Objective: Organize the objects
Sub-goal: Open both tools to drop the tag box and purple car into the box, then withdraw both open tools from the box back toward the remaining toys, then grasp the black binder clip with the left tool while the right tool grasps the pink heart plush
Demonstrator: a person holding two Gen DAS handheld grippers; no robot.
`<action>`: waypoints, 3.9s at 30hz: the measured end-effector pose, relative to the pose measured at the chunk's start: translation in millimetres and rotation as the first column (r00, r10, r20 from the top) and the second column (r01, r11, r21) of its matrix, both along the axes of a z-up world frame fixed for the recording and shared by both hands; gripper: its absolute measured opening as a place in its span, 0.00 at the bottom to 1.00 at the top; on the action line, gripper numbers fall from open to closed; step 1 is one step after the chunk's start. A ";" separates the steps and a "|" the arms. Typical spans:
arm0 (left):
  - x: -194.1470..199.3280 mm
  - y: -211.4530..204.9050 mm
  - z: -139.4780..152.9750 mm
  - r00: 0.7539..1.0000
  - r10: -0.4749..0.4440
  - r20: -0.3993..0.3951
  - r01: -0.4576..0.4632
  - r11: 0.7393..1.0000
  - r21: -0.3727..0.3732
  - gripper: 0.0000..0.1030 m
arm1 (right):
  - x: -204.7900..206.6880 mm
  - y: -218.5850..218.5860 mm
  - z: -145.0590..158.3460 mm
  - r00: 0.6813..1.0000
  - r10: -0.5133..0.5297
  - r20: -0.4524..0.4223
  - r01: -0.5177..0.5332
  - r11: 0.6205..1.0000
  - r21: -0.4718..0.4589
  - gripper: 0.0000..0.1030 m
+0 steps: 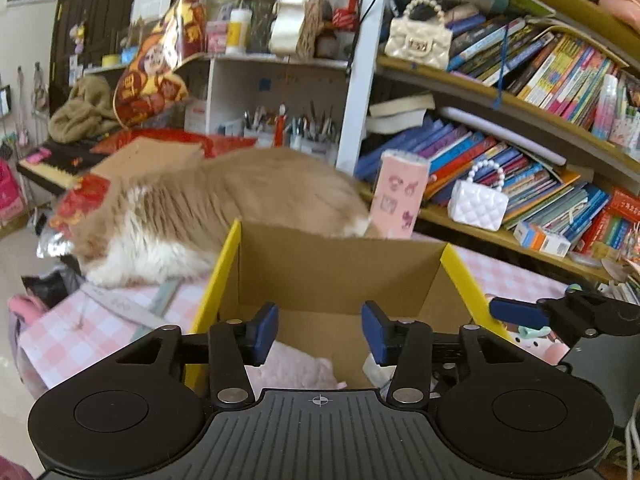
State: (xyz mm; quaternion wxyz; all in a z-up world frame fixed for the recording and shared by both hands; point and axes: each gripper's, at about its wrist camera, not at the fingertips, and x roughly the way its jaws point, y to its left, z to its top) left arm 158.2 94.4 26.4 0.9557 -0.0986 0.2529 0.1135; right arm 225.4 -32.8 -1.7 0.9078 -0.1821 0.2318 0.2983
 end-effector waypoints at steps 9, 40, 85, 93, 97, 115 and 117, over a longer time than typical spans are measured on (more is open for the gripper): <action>-27.6 -6.1 14.0 0.999 -0.027 0.038 0.025 0.998 0.055 0.69 | -24.2 -21.2 24.1 0.993 -0.113 0.013 0.111 0.989 0.098 0.69; -148.5 -4.1 -19.1 0.990 -0.067 -0.127 0.079 0.993 0.090 0.82 | -166.7 -38.0 -8.0 0.940 -0.307 -0.151 0.319 0.946 0.063 0.69; -94.9 -107.5 -32.7 0.919 -0.350 -0.183 0.358 0.934 0.013 0.82 | -156.8 -151.8 -20.0 0.783 -0.586 -0.209 0.604 0.797 0.030 0.70; -58.9 -146.1 -38.6 0.902 -0.385 -0.194 0.392 0.920 0.001 0.82 | -124.1 -187.4 -22.3 0.763 -0.608 -0.219 0.625 0.781 0.009 0.70; -41.8 -163.8 -40.9 0.898 -0.392 -0.198 0.400 0.916 0.001 0.82 | -105.8 -205.4 -23.8 0.757 -0.614 -0.223 0.631 0.776 0.005 0.70; 17.7 -209.1 -42.5 0.919 -0.334 -0.210 0.346 0.938 0.020 0.76 | -28.2 -257.1 -29.7 0.777 -0.575 -0.255 0.602 0.798 0.035 0.70; 24.9 -211.9 -41.8 0.924 -0.322 -0.205 0.334 0.942 0.028 0.75 | -22.7 -259.3 -28.8 0.785 -0.564 -0.255 0.593 0.804 0.047 0.68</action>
